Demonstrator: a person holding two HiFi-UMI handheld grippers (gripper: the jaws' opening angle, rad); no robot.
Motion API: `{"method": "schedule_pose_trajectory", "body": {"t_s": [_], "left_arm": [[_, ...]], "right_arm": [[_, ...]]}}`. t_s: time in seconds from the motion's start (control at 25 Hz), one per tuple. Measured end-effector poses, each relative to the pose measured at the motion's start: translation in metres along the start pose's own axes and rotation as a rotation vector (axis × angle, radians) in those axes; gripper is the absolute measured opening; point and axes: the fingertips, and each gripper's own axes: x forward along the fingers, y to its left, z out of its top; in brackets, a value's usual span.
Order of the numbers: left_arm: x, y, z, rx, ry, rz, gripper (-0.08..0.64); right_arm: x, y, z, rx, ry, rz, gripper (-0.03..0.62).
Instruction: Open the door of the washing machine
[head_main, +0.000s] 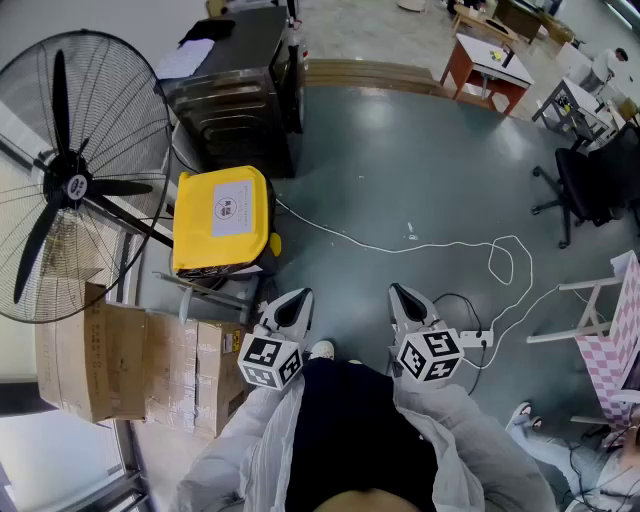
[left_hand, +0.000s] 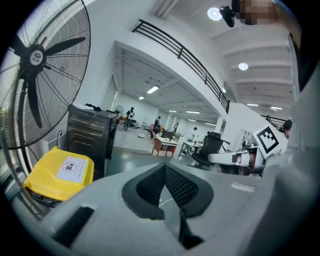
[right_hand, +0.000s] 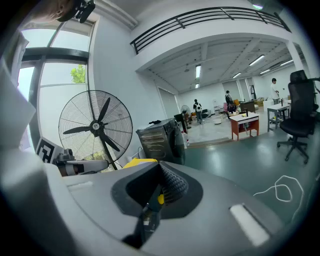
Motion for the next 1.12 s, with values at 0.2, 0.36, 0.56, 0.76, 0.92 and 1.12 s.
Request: {"method": "schedule_pose_trajectory", "body": {"t_s": [0.2, 0.36, 0.56, 0.76, 0.92, 1.12], "left_arm": [[-0.021, -0.026, -0.011, -0.013, -0.013, 0.023, 0.0], [-0.035, -0.041, -0.026, -0.006, -0.005, 0.06, 0.0], [-0.041, -0.065, -0.039, 0.01, -0.021, 0.067, 0.001], [-0.04, -0.079, -0.04, 0.008, -0.022, 0.045, 0.108], [-0.033, -0.075, -0.035, -0.001, -0.026, 0.047, 0.165], [-0.007, -0.065, -0.022, 0.004, -0.033, 0.03, 0.166]], "right_arm": [[-0.031, 0.006, -0.016, 0.018, 0.001, 0.038, 0.009], [-0.059, 0.009, -0.025, 0.018, -0.038, 0.083, 0.009], [-0.084, -0.003, -0.038, 0.029, -0.039, 0.061, 0.009], [-0.092, -0.007, -0.041, 0.038, -0.039, 0.053, 0.009], [-0.088, -0.009, -0.032, 0.028, -0.061, 0.063, 0.009], [-0.064, -0.019, -0.02, 0.029, -0.06, 0.064, 0.009]]}}
